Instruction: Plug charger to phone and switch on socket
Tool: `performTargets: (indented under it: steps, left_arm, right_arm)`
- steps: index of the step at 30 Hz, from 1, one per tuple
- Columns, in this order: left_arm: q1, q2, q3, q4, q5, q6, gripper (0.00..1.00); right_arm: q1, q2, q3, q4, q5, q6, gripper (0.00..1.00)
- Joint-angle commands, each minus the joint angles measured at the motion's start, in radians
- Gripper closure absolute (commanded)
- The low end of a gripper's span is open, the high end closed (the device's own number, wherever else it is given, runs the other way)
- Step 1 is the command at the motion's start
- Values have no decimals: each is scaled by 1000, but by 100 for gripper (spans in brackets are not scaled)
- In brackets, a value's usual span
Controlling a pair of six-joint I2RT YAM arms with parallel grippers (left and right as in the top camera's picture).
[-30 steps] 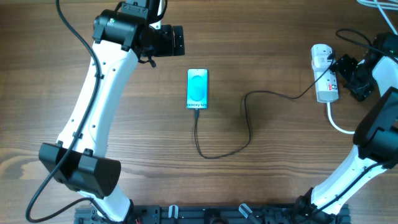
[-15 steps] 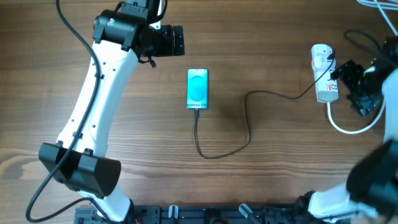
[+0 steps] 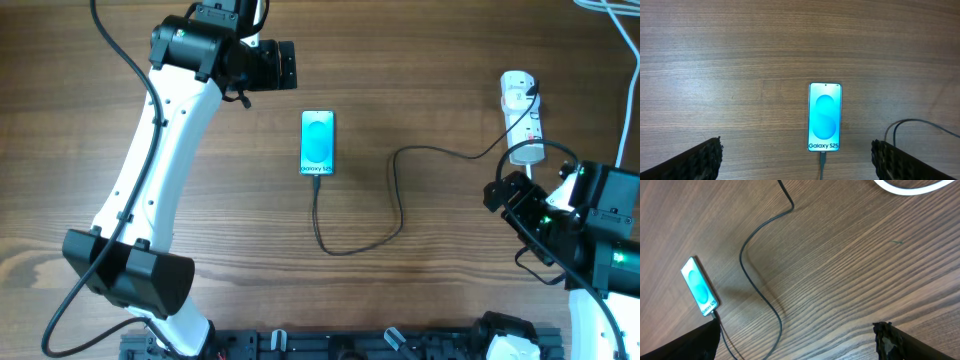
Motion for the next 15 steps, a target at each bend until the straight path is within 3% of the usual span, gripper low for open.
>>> performTargets:
  steps: [1,7,10,15]
  left_arm:
    - [0,7,0,0,-13,-1,0]
    - [0,7,0,0,-13,-1,0]
    - [0,7,0,0,-13,-1,0]
    - [0,7,0,0,-13,-1,0]
  right_arm:
    - [5,26,-7,3,18,4,0]
    - [5,86,-7,-12,-22,3,0]
    - [5,86,-7,3,-22,-124,0]
    - [5,86,-7,3,-38,-151,0]
